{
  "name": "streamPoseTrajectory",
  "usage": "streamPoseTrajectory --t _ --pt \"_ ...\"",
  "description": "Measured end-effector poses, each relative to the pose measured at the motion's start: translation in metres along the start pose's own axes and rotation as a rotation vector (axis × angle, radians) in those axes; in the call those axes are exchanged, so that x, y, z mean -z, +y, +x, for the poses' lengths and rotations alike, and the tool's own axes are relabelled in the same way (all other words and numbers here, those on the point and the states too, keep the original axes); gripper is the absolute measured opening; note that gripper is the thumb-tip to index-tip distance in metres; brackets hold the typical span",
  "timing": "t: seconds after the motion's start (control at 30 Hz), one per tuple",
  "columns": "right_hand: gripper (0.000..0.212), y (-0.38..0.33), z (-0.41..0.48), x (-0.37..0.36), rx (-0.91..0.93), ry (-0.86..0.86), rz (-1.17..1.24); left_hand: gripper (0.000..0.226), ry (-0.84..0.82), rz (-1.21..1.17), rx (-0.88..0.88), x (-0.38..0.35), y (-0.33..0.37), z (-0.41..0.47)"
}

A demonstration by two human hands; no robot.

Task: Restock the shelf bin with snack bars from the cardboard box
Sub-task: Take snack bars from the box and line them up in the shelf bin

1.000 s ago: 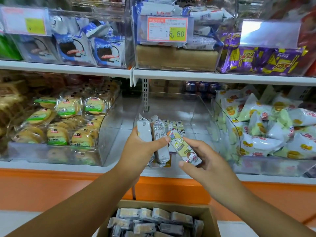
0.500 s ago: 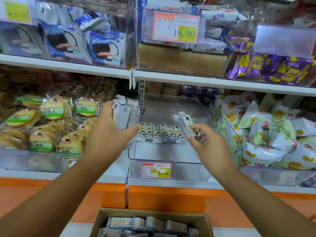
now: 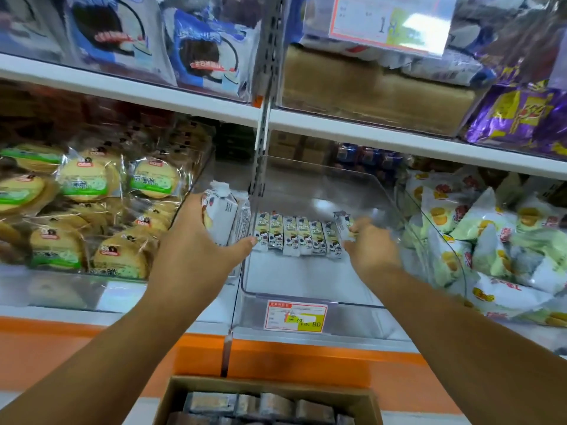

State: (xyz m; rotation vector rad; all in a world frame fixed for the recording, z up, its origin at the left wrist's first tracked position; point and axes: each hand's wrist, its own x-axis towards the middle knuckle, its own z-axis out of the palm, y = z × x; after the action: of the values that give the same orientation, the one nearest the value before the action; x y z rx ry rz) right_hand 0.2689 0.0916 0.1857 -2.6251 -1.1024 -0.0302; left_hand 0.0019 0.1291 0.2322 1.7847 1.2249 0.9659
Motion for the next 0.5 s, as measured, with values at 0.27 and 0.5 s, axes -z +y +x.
streamPoseTrajectory --t 0.27,0.5 --pt "0.04 0.002 0.014 -0.016 -0.012 -0.036 -0.055 0.073 -0.02 -0.048 0.035 0.001 -0.002 0.001" --pt "0.045 0.003 0.017 -0.019 -0.023 -0.017 -0.108 0.082 -0.001 -0.044 0.03 0.0 -0.005 0.003"
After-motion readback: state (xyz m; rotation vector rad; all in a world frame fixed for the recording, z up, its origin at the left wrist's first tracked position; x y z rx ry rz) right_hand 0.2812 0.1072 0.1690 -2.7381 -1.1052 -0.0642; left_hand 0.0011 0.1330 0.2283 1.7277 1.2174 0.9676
